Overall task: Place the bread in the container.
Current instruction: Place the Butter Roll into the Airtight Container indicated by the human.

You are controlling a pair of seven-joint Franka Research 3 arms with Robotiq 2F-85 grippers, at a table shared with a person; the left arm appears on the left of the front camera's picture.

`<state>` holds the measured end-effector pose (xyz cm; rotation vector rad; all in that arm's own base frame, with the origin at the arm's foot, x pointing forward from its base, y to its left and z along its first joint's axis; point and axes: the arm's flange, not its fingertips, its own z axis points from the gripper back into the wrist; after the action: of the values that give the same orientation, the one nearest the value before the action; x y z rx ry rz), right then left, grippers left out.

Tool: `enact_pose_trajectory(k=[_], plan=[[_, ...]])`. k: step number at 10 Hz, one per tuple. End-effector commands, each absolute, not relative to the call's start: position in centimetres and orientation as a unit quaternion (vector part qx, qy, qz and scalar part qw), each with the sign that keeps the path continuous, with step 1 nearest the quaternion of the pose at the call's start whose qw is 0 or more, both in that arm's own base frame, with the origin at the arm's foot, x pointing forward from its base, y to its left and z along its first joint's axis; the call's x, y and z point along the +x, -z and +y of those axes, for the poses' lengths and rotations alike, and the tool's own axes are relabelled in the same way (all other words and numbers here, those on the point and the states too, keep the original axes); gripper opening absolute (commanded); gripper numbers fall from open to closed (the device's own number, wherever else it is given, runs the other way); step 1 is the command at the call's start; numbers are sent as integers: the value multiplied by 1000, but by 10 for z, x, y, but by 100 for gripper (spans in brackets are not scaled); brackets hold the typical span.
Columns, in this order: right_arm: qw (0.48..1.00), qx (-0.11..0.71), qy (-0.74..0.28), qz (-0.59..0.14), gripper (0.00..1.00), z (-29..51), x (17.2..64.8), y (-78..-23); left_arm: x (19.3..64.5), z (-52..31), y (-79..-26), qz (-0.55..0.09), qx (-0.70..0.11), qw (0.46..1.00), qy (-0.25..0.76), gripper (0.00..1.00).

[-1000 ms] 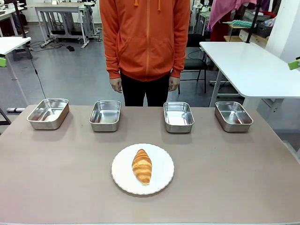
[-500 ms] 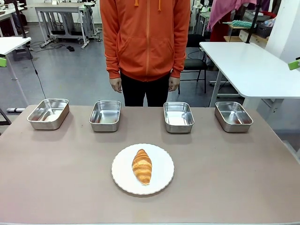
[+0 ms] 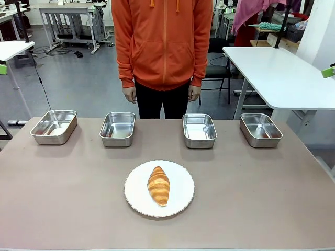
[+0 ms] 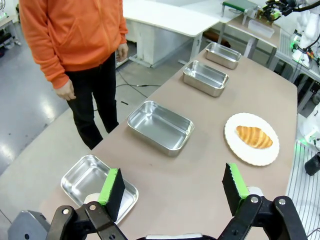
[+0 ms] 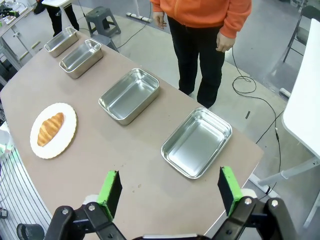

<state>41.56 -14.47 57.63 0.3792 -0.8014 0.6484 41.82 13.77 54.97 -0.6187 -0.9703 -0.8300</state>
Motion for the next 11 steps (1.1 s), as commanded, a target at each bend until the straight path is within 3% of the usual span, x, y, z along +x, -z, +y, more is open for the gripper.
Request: enact_pose_trajectory(k=[1, 11], plan=[[847, 187, -309, -389, 100, -144, 416, -576, 418, 137, -550, -448, -284, 756, 385, 100], [847, 187, -309, -389, 100, -144, 416, -576, 418, 137, -550, -448, -284, 756, 385, 100]])
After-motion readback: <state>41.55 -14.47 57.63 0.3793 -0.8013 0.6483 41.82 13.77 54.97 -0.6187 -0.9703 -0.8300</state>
